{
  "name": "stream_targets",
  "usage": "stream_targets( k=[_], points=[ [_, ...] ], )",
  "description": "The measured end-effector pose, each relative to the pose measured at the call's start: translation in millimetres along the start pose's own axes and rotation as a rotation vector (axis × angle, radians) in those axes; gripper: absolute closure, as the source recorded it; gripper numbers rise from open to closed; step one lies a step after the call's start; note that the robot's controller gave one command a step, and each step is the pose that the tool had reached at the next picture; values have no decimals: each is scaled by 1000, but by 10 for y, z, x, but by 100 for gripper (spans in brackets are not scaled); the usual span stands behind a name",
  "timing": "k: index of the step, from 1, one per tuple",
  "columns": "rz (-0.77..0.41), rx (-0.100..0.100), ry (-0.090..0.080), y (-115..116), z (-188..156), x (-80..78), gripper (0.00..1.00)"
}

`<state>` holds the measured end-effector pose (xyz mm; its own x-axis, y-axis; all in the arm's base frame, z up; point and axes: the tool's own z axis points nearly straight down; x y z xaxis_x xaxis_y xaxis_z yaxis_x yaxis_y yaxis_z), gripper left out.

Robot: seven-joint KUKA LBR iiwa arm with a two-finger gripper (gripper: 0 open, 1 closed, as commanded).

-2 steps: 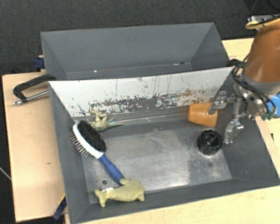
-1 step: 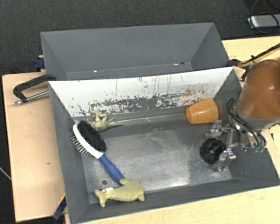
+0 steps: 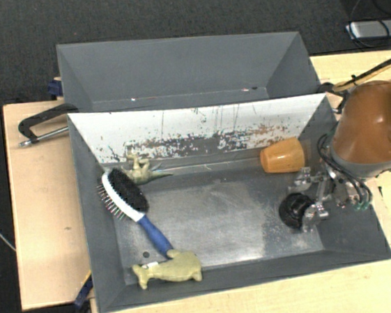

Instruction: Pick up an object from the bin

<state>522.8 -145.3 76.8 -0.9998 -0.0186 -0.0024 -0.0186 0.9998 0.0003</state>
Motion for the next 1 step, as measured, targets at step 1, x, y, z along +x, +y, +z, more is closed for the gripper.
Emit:
stream_targets(
  k=[1],
  points=[
    [-113,3,-12,189,-1524,-55,100]
  ],
)
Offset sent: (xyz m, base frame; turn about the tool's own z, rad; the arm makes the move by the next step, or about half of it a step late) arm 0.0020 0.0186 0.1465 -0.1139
